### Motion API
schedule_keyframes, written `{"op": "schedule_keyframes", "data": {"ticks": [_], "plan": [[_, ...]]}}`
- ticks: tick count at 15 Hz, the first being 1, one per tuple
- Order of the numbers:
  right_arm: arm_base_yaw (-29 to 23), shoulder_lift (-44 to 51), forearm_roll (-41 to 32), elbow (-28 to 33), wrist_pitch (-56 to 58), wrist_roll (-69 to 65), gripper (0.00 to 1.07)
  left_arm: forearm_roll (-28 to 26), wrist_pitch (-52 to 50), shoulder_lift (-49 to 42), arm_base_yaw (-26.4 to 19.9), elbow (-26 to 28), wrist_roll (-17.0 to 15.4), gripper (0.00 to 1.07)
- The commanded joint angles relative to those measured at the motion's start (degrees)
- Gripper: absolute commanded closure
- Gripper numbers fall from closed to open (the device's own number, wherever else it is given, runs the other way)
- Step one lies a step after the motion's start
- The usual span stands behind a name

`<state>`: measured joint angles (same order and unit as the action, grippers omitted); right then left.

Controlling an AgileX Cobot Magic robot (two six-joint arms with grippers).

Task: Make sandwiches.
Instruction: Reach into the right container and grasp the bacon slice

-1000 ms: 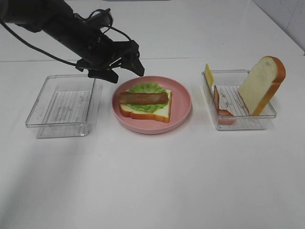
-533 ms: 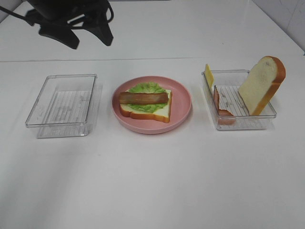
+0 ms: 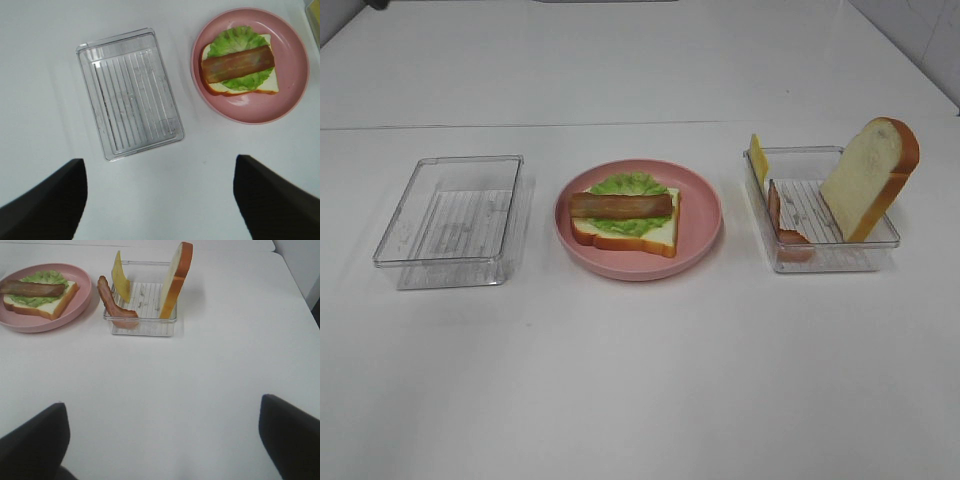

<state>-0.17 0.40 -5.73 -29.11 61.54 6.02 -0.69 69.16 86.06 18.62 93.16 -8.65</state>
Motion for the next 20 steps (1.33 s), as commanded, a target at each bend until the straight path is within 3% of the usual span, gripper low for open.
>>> {"op": "schedule_keyframes", "data": {"ticks": [1,4,5,10,11,18,20], "plan": [[0.23,0.34,0.06,0.11,-0.63,0.40,0.11,0.00,4.24,-9.28,0.00,-5.67,-0.63,0.30],[0.23,0.34,0.06,0.11,-0.63,0.40,0.11,-0.06,3.95,-21.49,0.00,-16.50,-0.63,0.30],[0.23,0.34,0.06,0.11,-0.63,0.40,0.11,0.00,3.15,-31.28,0.00,-24.81,-0.46,0.30],[0.23,0.34,0.06,0.11,-0.63,0.40,0.11,0.00,3.15,-49.45,0.00,-38.85,-0.06,0.30],[0.23,0.34,0.06,0.11,-0.63,0.40,0.11,0.00,2.69,-59.13,0.00,-45.15,0.34,0.30],[0.23,0.34,0.06,0.11,-0.63,0.40,0.11,2.64,-4.30,-85.71,0.00,-61.65,2.58,0.30],[0.23,0.34,0.06,0.11,-0.63,0.40,0.11,3.21,-5.44,-87.72,0.00,-62.34,2.64,0.30]]}}
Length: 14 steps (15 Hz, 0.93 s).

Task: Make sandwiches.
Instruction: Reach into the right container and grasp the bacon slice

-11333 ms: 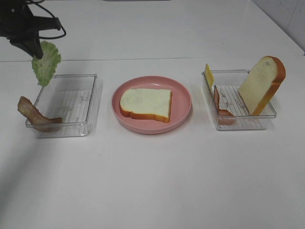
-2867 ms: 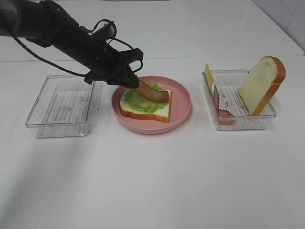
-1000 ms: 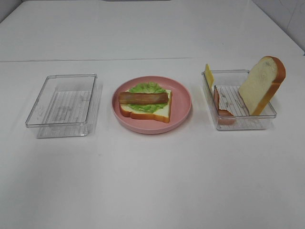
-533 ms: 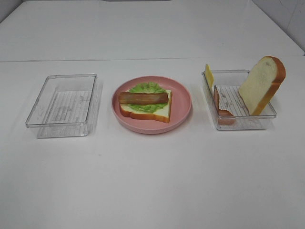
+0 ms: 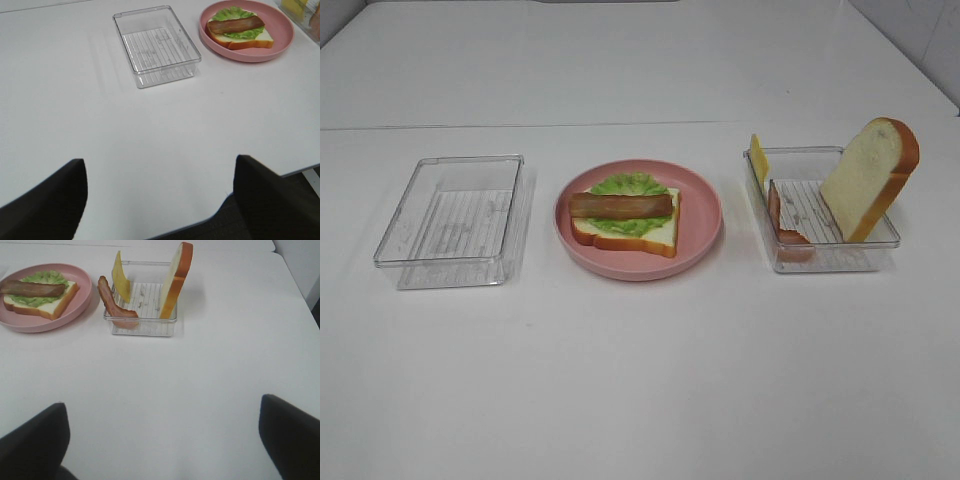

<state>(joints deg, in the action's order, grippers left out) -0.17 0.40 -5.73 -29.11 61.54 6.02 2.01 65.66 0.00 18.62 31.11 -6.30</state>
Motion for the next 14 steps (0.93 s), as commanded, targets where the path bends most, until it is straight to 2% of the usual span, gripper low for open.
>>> {"op": "schedule_keyframes", "data": {"ticks": [1,4,6,10,13,14], "plan": [[0.23,0.34,0.06,0.11,-0.63,0.40,0.11,0.57,-2.18,-1.43,0.00,-0.46,0.29,0.30],[0.23,0.23,0.06,0.11,-0.63,0.40,0.11,1.03,-5.90,-1.55,0.00,-2.35,0.34,0.30],[0.23,-0.52,0.34,0.00,-0.80,0.34,0.11,1.09,-5.96,-1.49,0.00,-2.35,2.29,0.30],[0.23,-8.71,0.23,-2.52,-8.59,-2.64,0.11,1.09,-5.96,-1.49,0.00,-2.35,2.69,0.30],[0.23,-22.69,0.23,-6.13,-14.67,-3.32,0.11,1.03,-5.96,-1.49,0.00,-2.35,2.69,0.30],[0.23,-30.60,0.06,-9.22,-15.41,-3.38,0.11,1.03,-5.96,-1.49,0.00,-2.35,2.69,0.30]]}}
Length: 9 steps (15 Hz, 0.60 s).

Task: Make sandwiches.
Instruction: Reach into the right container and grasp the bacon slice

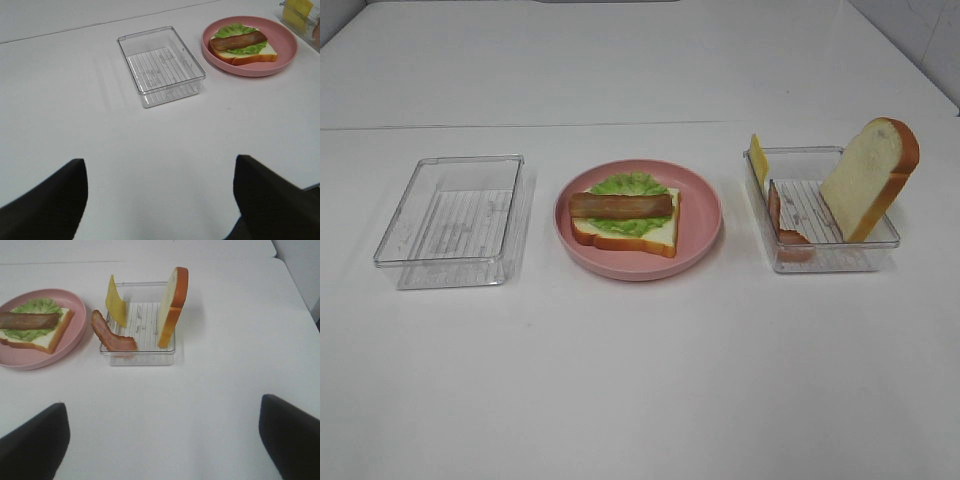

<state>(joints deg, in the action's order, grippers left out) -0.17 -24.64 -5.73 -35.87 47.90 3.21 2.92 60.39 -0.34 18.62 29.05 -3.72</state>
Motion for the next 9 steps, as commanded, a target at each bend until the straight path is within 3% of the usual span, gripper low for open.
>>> {"op": "schedule_keyframes", "data": {"ticks": [1,9], "plan": [[0.23,-11.34,0.00,-4.81,-1.78,-0.57,0.11,0.11,-0.69,-1.15,0.00,-0.29,0.11,0.30],[0.23,-48.01,-3.55,-25.73,-0.80,-0.57,0.11,0.11,-0.69,-1.15,0.00,-0.29,0.11,0.30]]}}
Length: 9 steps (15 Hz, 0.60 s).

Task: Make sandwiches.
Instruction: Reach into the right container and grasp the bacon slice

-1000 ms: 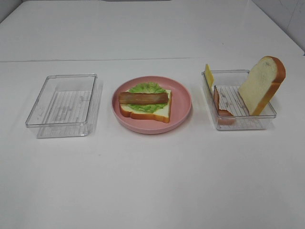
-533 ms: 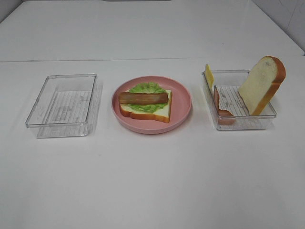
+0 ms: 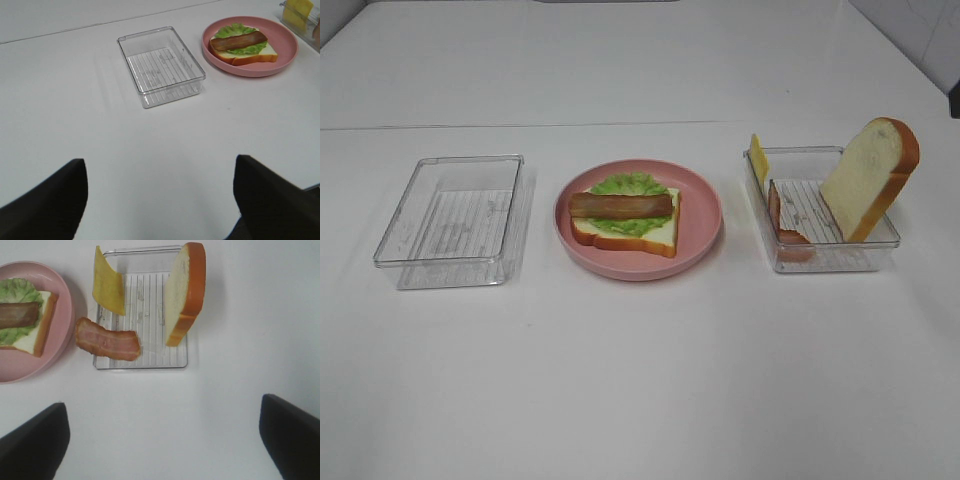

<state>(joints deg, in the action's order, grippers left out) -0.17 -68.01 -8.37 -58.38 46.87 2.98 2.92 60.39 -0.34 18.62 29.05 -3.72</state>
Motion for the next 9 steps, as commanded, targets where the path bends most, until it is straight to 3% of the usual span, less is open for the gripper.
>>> {"op": "schedule_keyframes", "data": {"ticks": [1,2,4,5,9], "plan": [[0.23,-11.12,-1.72,-7.45,0.86,-0.34,0.11,0.11,-0.69,-1.15,0.00,-0.29,0.11,0.30],[0.23,-11.12,-1.72,-7.45,0.86,-0.34,0.11,0.11,-0.69,-1.15,0.00,-0.29,0.11,0.30],[0.23,-20.57,-1.83,-15.24,5.61,-2.41,0.13,0.11,-0.69,-1.15,0.00,-0.29,0.11,0.30],[0.23,-27.67,-1.83,-22.52,10.03,-2.41,0.15,0.11,-0.69,-1.15,0.00,-0.29,0.11,0.30],[0.34,-37.70,-1.32,-33.06,14.61,-2.35,0.20,0.11,-0.69,-1.15,0.00,-0.29,0.11,0.30]]}}
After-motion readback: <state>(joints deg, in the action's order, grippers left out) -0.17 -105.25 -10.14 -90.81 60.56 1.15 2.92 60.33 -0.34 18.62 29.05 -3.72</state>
